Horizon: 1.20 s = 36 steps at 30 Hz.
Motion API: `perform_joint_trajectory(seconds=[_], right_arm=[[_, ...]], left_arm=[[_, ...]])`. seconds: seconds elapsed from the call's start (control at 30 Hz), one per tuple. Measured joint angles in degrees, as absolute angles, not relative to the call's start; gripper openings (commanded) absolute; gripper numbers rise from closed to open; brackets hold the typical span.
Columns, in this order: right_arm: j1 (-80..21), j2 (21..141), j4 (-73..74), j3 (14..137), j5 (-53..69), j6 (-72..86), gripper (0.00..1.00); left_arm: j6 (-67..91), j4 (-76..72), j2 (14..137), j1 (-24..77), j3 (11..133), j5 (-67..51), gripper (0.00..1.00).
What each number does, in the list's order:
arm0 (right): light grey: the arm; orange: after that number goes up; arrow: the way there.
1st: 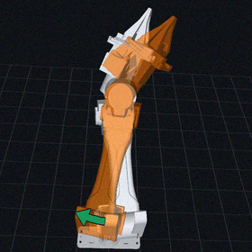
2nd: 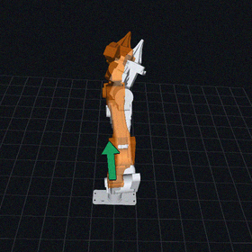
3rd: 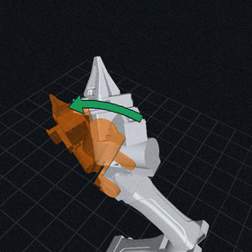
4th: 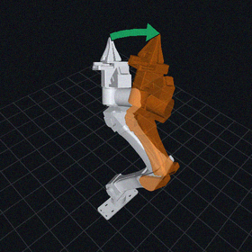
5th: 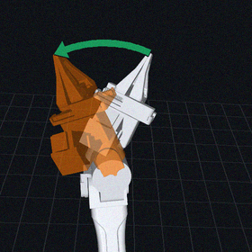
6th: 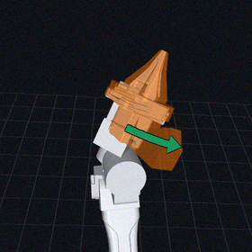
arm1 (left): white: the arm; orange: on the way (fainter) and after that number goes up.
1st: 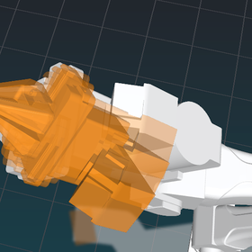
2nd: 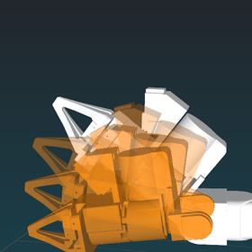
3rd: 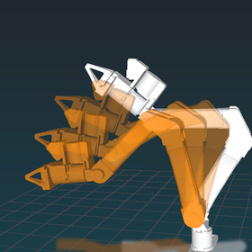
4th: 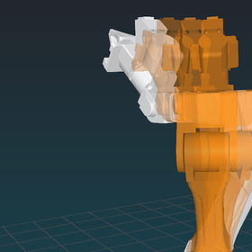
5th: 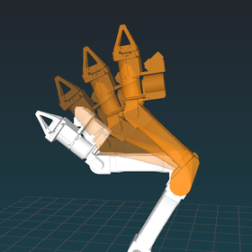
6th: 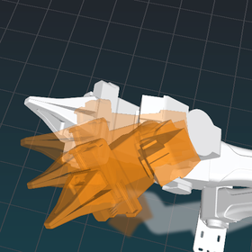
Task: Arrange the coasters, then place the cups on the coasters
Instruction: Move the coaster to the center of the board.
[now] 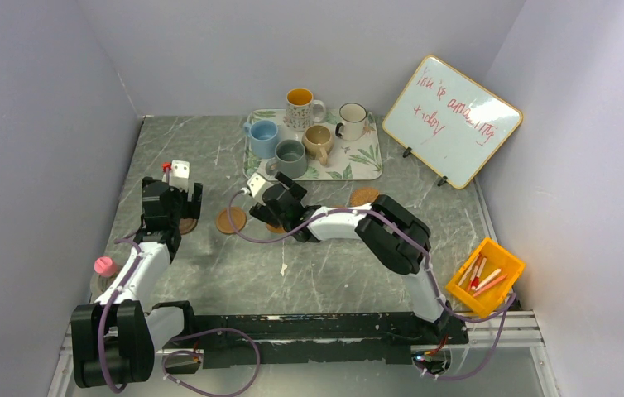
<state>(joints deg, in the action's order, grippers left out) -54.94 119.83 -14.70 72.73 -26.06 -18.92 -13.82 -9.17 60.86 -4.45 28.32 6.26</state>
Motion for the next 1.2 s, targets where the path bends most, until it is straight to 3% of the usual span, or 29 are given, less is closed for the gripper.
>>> perform_joint_trajectory(seconds=[1.2], right_arm=[[-54.19, 110.76, 0.51, 73.45, -12.47, -19.18, 1.0]], left_arm=[[-14.28, -8.67, 58.43, -4.45, 28.32, -0.95, 1.0]])
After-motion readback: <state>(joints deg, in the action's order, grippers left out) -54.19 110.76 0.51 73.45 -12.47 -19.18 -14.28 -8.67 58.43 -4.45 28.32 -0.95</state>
